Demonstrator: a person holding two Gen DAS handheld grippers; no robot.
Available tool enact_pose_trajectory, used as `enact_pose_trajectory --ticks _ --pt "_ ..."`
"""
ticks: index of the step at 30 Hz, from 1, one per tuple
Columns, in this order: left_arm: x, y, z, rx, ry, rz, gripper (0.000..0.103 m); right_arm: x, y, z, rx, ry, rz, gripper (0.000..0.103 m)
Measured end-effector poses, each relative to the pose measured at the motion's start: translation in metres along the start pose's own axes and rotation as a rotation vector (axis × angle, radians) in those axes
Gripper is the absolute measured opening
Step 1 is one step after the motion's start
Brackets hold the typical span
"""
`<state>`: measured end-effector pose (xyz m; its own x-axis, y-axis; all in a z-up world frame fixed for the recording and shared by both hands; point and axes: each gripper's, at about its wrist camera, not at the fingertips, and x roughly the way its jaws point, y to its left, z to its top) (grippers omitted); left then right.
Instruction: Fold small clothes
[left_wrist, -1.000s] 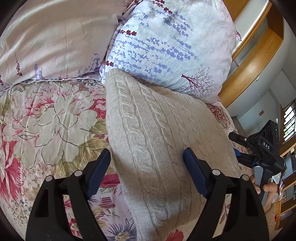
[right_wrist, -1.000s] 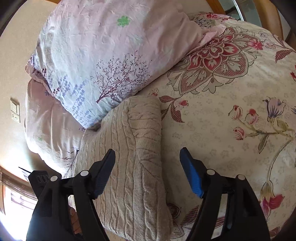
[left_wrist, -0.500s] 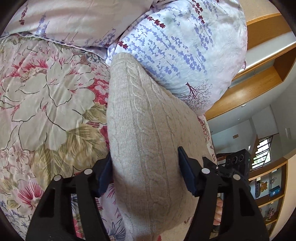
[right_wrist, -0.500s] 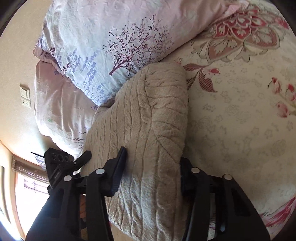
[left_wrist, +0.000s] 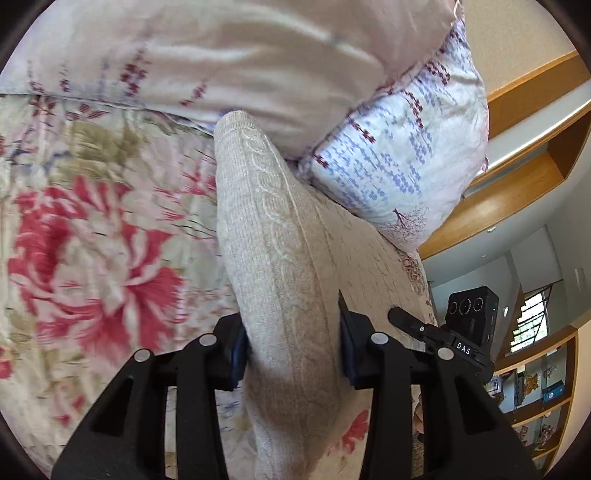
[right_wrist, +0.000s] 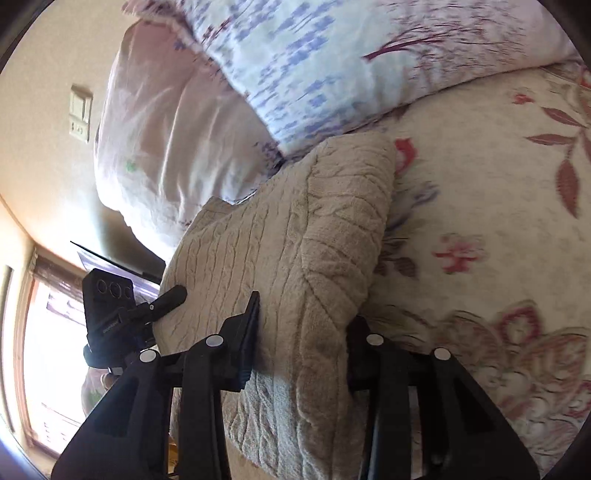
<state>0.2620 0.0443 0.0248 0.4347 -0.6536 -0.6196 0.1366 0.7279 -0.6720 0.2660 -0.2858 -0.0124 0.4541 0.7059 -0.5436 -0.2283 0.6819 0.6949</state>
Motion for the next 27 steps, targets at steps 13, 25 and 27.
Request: enact_pose_trajectory --ticks 13,25,27 --pt "-0.035 -0.003 -0.009 0.171 -0.15 0.151 0.055 -0.019 -0.025 0.015 0.131 -0.106 0.027 0.054" --pt "-0.013 -0.072 -0.034 0.474 -0.12 0.087 0.056 -0.018 -0.012 0.004 0.012 -0.164 -0.213 0.011" --pt "-0.005 -0.069 -0.04 0.476 -0.097 0.097 0.056 -0.013 -0.014 0.002 0.014 -0.157 -0.271 0.011"
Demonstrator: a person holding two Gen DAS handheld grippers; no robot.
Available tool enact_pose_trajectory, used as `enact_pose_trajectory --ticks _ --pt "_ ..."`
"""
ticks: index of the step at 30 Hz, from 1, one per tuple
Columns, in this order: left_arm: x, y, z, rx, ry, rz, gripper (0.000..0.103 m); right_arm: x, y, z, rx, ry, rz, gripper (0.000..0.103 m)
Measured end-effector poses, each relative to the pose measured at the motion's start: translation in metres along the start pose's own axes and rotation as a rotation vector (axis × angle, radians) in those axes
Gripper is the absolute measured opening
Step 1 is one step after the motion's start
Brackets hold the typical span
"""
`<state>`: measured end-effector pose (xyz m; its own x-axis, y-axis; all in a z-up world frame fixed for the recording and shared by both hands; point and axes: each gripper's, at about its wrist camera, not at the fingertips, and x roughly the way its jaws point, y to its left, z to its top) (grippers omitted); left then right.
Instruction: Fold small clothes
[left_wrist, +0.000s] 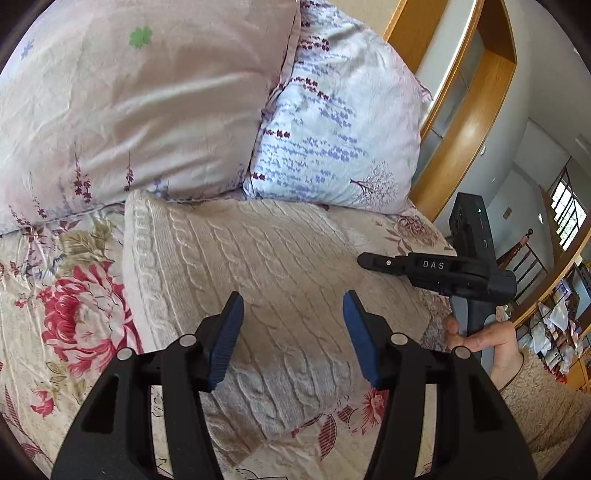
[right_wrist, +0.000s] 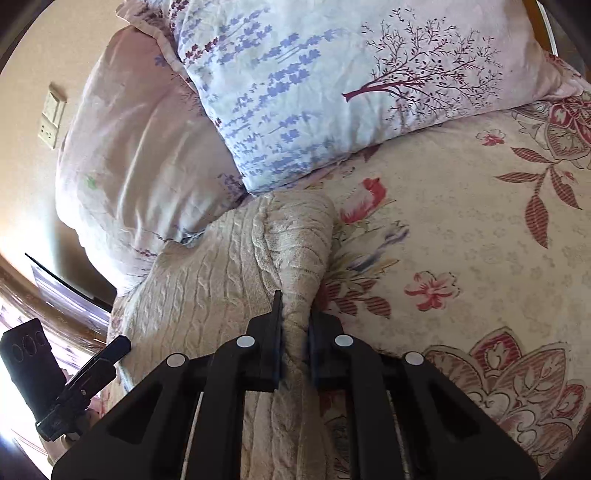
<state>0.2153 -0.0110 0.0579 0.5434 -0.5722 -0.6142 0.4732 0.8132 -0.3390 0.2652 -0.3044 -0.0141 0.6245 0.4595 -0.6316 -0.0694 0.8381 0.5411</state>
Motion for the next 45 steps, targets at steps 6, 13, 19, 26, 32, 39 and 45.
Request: enact_pose_trajectory --ticks 6,13,19,26,32,39,45 --pt "0.022 -0.005 -0.01 0.043 0.035 0.085 0.055 0.007 0.006 -0.001 -0.031 0.014 -0.088 0.022" --pt "-0.029 -0.005 -0.019 0.008 -0.075 0.132 0.055 -0.055 0.048 -0.034 -0.225 -0.111 -0.051 0.047" --pt "-0.028 0.013 -0.038 0.011 0.013 0.284 0.056 -0.038 0.07 -0.062 -0.384 -0.019 -0.133 0.047" --pt "-0.012 0.028 -0.055 -0.024 0.114 0.3 0.06 -0.022 0.075 -0.075 -0.439 0.025 -0.27 0.053" --pt "-0.041 0.021 -0.069 -0.086 0.046 0.271 0.072 -0.043 0.077 -0.083 -0.424 -0.055 -0.277 0.079" --pt "-0.034 0.006 -0.078 -0.069 0.06 0.342 0.08 -0.03 0.076 -0.09 -0.418 -0.019 -0.341 0.079" --pt "-0.037 0.001 -0.085 -0.087 0.055 0.377 0.097 -0.052 0.075 -0.1 -0.373 -0.054 -0.296 0.094"
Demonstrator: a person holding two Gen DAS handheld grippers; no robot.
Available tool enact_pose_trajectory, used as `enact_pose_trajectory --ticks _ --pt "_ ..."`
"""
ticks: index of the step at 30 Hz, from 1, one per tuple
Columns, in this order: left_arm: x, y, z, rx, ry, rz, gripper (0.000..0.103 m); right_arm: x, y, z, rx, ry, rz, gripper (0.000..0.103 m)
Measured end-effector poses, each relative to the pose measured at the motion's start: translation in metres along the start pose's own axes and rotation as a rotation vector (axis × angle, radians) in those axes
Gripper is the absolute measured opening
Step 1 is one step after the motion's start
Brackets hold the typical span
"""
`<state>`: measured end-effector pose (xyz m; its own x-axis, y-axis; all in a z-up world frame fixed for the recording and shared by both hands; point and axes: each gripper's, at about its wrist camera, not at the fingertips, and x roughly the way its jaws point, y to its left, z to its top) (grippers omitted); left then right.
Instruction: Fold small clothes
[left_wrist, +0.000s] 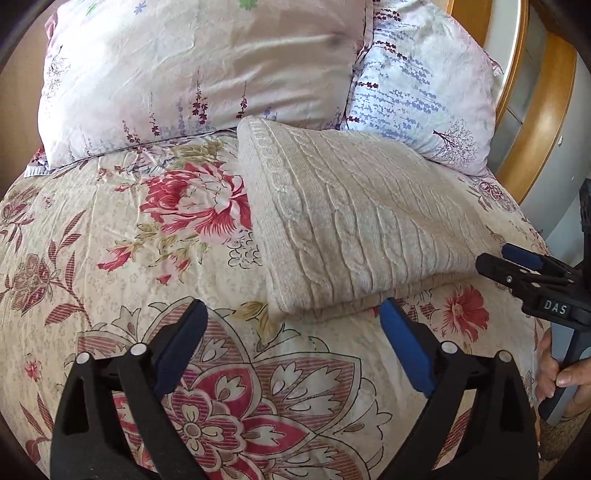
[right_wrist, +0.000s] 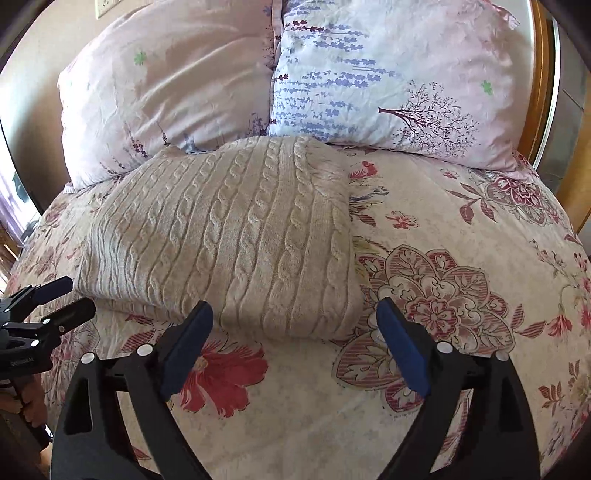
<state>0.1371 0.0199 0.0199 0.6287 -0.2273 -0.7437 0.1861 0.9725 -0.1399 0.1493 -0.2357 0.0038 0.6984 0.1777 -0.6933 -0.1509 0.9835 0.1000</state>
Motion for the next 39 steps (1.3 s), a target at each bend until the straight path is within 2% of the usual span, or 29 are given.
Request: enact_pose_trajectory --ticks 5,14,25,39 --pt "0.002 -0.005 -0.006 -0.007 0.017 0.014 0.099 -0.004 0.005 -0.009 0.02 0.008 0.015 0.096" --pt "0.009 -0.014 -0.01 0.018 0.032 0.086 0.101 0.002 0.012 -0.012 0.01 0.046 -0.024 0.099" --pt "0.016 -0.013 -0.009 0.01 0.067 0.132 0.101 0.009 0.013 -0.013 0.004 0.099 -0.076 0.102" --pt "0.018 -0.016 -0.01 0.038 0.083 0.158 0.101 0.011 0.015 -0.015 -0.023 0.108 -0.107 0.102"
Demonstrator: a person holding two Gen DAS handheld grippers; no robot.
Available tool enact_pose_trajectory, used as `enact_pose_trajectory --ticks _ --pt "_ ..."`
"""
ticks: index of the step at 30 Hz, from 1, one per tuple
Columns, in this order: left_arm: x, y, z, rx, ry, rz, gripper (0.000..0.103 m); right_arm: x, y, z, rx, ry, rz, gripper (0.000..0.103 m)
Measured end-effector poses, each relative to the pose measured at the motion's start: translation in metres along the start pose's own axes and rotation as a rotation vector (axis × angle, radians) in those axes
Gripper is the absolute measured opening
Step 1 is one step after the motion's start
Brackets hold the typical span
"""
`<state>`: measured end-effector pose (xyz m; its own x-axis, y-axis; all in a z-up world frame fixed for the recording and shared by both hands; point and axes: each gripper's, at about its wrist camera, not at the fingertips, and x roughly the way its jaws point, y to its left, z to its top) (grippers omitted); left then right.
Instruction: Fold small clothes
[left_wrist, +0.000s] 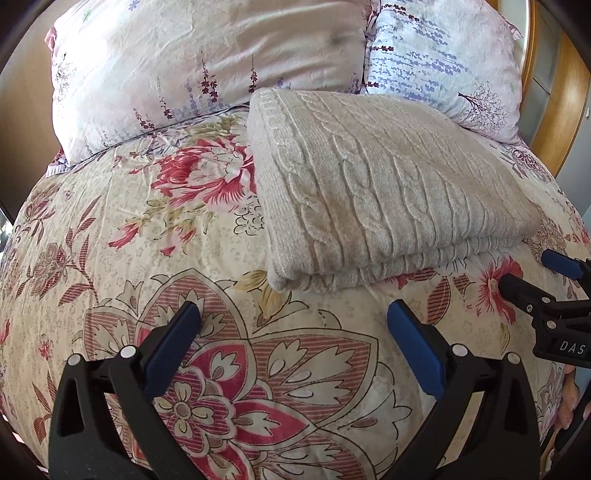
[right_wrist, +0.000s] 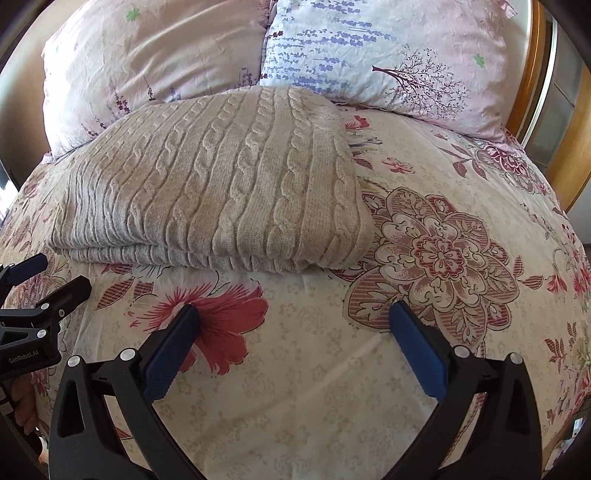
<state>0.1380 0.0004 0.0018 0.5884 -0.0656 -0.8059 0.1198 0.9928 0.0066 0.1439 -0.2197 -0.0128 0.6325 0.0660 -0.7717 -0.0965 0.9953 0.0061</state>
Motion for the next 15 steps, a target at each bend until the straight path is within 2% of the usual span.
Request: enact_pose_trajectory --ticks 15 --pt "0.0005 0.0 0.0 0.003 -0.001 -0.004 0.101 -0.0012 0.0001 -0.0018 0.002 -0.008 0.0 0.102"
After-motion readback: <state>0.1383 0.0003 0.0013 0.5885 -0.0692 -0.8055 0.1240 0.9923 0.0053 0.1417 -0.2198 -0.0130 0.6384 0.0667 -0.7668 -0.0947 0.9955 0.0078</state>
